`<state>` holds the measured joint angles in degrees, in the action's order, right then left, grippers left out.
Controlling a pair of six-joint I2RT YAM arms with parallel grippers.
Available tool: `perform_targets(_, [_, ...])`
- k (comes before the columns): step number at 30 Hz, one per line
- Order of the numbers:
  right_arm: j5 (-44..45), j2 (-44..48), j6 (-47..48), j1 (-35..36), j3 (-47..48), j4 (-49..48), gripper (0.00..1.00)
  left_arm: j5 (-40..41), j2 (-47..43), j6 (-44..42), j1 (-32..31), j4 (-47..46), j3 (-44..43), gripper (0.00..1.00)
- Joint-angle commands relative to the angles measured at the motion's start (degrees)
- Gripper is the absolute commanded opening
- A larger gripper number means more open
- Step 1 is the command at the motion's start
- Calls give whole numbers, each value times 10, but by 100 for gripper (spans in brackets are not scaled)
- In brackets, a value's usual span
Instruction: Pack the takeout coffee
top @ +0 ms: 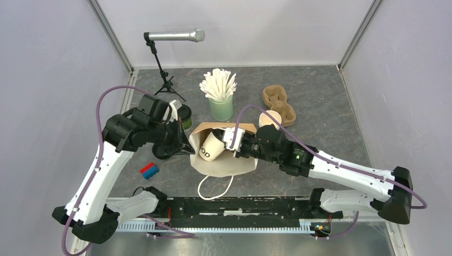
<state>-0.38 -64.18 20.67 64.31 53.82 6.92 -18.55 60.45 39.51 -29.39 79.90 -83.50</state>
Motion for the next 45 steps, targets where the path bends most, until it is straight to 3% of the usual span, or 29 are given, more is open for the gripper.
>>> perform_targets(1, [0, 32, -8, 6, 30, -43, 0, 31, 5, 28, 0, 34, -22, 2])
perform_targets(17, [-31, 79, -46, 27, -25, -65, 0, -18, -27, 65, 0, 50, -25, 3])
perform_targets(22, [-46, 50, -80, 31, -25, -65, 0, -32, -68, 83, 0, 29, 13, 25])
perform_targets(28, [-66, 18, -135, 31, -21, -65, 0, -46, -102, 65, 0, 5, 25, 40])
perform_targets(33, [-66, -2, -146, 31, -17, -58, 0, -39, -134, 38, 0, -13, 23, 60])
perform_targets(41, [-84, -28, -146, 31, -8, -38, 0, 21, -171, -12, 0, -53, 31, 66])
perform_targets(45, [-98, -41, -145, 31, -2, -29, 0, -5, -209, -107, 0, -153, 68, 59])
